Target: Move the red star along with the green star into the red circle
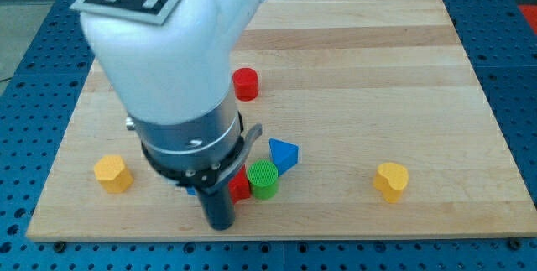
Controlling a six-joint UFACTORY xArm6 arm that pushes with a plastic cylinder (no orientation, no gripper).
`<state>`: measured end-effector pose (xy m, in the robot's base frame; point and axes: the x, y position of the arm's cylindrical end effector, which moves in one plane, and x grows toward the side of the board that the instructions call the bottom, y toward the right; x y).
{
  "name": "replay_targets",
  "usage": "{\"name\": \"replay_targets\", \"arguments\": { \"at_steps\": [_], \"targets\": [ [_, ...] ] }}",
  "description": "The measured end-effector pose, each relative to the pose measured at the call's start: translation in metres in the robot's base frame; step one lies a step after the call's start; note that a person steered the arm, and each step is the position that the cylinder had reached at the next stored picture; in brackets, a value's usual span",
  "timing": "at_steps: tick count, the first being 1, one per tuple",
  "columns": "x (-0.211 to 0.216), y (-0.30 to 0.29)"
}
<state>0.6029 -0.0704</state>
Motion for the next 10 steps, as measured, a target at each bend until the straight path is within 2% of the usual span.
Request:
{"name": "replay_targets", "arguments": {
  "at_steps": [2, 4, 5, 6, 7, 8, 10],
  "targets": [
    [-0.058, -0.014],
    [-0.021, 0.037],
    [-0.046, 0.049],
    [-0.083, 0.043],
    [-0.077, 0.027],
    [-0.052, 0.009],
    [-0.062, -0.034]
  ]
}}
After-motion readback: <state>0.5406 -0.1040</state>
